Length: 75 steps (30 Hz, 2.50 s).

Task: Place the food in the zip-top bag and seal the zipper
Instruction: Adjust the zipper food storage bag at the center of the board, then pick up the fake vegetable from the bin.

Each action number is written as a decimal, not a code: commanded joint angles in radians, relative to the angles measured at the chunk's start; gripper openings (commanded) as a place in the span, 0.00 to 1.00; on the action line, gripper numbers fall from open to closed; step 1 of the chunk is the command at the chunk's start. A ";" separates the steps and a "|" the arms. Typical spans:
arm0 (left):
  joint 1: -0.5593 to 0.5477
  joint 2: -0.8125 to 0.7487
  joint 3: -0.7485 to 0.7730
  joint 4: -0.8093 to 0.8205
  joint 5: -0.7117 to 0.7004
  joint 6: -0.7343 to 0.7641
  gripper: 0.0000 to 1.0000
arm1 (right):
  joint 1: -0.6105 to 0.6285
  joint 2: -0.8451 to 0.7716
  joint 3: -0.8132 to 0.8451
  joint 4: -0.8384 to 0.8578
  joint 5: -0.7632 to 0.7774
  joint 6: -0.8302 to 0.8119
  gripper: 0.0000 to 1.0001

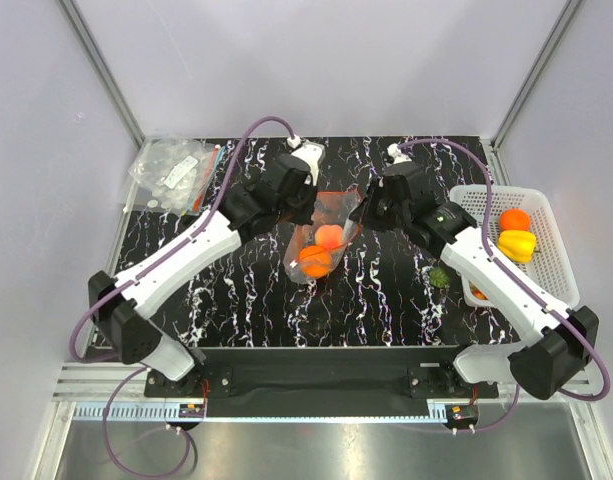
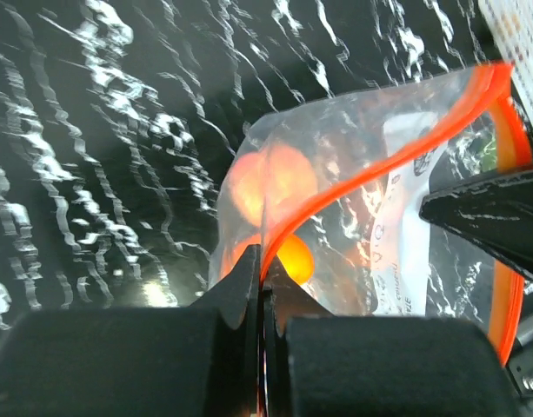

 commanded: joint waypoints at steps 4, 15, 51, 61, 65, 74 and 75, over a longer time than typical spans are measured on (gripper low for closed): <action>-0.035 -0.050 0.023 -0.011 -0.114 0.025 0.00 | 0.000 0.003 0.015 -0.003 0.021 -0.029 0.00; -0.074 0.030 -0.031 0.092 -0.076 0.013 0.00 | -0.049 -0.177 -0.107 -0.123 0.178 -0.026 0.93; -0.062 -0.027 -0.080 0.078 -0.027 0.010 0.00 | -1.000 0.275 -0.065 -0.054 0.524 0.488 1.00; -0.062 0.004 -0.089 0.095 -0.018 0.010 0.00 | -1.049 0.426 -0.021 0.015 0.522 0.534 1.00; -0.062 0.006 -0.084 0.098 -0.011 0.010 0.00 | -1.062 0.472 0.001 0.024 0.553 0.566 0.98; -0.069 -0.004 -0.083 0.093 -0.013 0.002 0.00 | -1.063 0.506 -0.045 0.026 0.562 0.638 0.66; -0.071 -0.007 -0.083 0.093 -0.013 0.002 0.00 | -1.063 0.501 -0.068 0.033 0.558 0.641 0.63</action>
